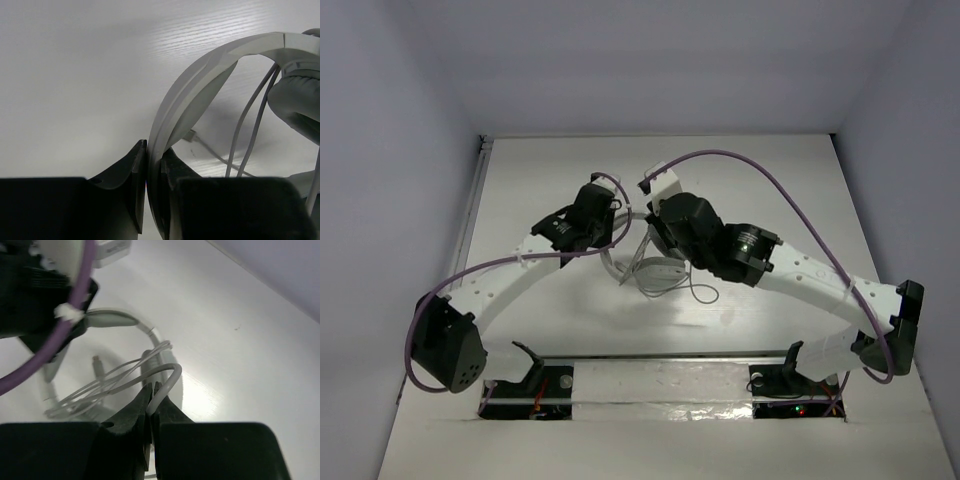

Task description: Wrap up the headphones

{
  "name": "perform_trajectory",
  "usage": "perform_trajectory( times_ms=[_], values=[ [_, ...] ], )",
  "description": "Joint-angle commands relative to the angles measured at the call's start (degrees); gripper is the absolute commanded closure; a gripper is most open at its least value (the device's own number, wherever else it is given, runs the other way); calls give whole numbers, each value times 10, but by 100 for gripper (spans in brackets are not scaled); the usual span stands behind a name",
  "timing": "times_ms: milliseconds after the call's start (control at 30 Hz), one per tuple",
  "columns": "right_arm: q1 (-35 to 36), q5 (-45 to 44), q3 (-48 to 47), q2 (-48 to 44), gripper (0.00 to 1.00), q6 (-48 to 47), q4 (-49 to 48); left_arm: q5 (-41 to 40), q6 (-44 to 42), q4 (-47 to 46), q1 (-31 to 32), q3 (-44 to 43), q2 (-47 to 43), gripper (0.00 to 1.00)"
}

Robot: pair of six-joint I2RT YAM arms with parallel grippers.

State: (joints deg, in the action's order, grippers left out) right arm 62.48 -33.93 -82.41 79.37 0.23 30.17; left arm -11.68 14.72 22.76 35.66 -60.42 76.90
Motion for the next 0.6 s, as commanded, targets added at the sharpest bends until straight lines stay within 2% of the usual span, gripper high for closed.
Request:
perform_trajectory(
  times_ms=[0, 233, 333, 400, 467, 567],
  values=[
    [-17, -50, 11, 4, 100, -17, -47, 65, -25, -11, 4, -14, -56, 100],
    [-59, -95, 42, 9, 100, -8, -99, 147, -49, 24, 4, -61, -83, 100],
    [-81, -103, 51, 5, 100, -3, -125, 152, -54, 34, 4, -74, -96, 100],
    [-97, -100, 56, 1, 99, 7, -137, 161, -56, 39, 4, -81, -102, 100],
    [-103, -83, 63, -1, 94, 19, -137, 183, -51, 35, -2, -86, -106, 100],
    [-118, -75, 79, -5, 93, 32, -141, 200, -45, 33, -9, -94, -110, 100]
  ],
)
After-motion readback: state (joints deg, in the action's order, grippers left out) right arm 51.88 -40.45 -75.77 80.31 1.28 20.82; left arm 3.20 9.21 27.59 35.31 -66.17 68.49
